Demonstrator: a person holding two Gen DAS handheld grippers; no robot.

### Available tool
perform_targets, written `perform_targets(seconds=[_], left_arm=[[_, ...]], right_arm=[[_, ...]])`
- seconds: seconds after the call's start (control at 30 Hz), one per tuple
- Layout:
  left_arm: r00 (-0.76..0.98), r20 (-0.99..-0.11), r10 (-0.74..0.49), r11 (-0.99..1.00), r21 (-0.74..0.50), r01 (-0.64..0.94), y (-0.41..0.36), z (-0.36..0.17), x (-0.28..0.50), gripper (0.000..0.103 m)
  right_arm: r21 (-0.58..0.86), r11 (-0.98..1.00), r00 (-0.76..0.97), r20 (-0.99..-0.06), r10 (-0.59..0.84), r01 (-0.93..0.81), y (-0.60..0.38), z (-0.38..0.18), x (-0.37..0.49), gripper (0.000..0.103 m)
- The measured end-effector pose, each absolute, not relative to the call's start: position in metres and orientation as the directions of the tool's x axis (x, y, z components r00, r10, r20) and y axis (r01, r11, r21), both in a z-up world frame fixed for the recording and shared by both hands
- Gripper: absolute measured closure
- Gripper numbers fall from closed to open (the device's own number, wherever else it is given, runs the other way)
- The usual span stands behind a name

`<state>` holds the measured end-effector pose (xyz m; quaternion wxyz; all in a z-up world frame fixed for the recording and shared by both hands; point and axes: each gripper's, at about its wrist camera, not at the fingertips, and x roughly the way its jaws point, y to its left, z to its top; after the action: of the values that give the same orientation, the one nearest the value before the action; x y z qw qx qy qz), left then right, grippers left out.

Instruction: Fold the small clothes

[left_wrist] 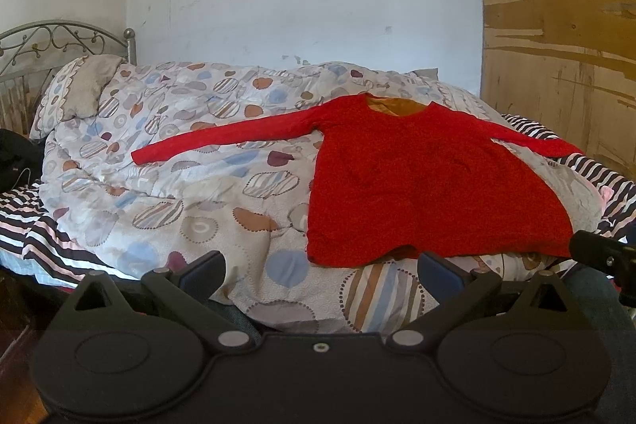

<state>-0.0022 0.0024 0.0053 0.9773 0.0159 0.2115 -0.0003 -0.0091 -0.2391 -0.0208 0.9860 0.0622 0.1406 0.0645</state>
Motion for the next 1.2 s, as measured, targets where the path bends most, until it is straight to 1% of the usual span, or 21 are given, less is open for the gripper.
perform_targets(seconds=[1.2], left_arm=[[0.910,-0.414,0.007,1.000,0.031,0.006,0.0031,0.0061,-0.0031,0.001]], right_arm=[[0.140,0.984,0.951,-0.272,0.146,-0.111,-0.2378,-0.0211,-0.0093,0.000]])
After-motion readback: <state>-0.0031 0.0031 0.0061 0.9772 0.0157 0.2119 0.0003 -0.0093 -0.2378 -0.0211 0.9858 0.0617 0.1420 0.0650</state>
